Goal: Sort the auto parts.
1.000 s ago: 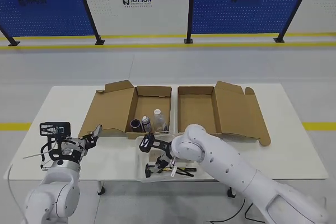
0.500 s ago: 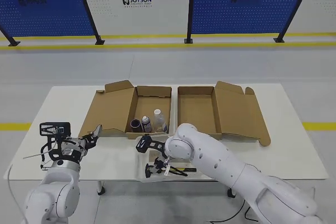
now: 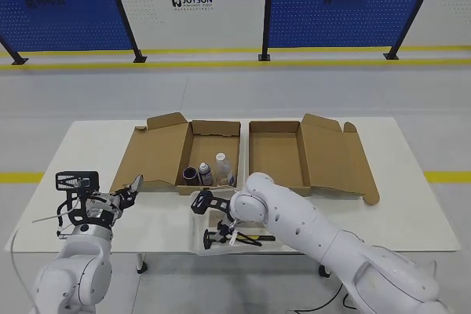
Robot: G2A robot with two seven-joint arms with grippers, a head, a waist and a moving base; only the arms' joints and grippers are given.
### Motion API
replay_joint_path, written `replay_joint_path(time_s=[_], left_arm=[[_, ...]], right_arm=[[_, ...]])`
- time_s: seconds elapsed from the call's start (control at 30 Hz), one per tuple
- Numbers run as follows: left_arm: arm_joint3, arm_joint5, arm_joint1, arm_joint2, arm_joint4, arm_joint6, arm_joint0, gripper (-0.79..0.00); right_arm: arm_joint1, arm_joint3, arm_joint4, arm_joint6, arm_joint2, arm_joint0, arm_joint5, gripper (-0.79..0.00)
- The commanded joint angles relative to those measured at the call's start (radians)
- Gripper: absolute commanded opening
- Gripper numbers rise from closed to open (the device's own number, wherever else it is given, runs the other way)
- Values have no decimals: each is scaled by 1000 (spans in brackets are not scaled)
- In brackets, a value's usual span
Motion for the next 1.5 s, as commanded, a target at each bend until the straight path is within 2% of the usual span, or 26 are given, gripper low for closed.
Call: replay_joint_path(time_s=[0.0, 0.03, 0.07, 0.4, 0.5, 1.13, 1.47], left_arm=[[0, 0, 0, 0, 0, 0, 0, 0], [0, 0, 0, 0, 0, 0, 0, 0], [0, 0, 0, 0, 0, 0, 0, 0], [0, 0, 0, 0, 0, 0, 0, 0], [0, 0, 0, 0, 0, 0, 0, 0], [0, 0, 0, 0, 0, 0, 0, 0], [0, 0, 0, 0, 0, 0, 0, 0]], right_arm=[[-2, 6, -1, 4, 2, 0, 2, -305], [-4, 9, -3, 5, 3, 1, 2, -372], [-5, 11, -4, 6, 3, 0, 2, -397], [-31, 27, -7, 26, -18, -5, -23, -409], [-43, 41, -5, 40, -31, -4, -32, -468], [-134, 194, -35, 61, -93, 29, -66, -397], [-175, 278, -47, 34, -107, 34, -89, -406]])
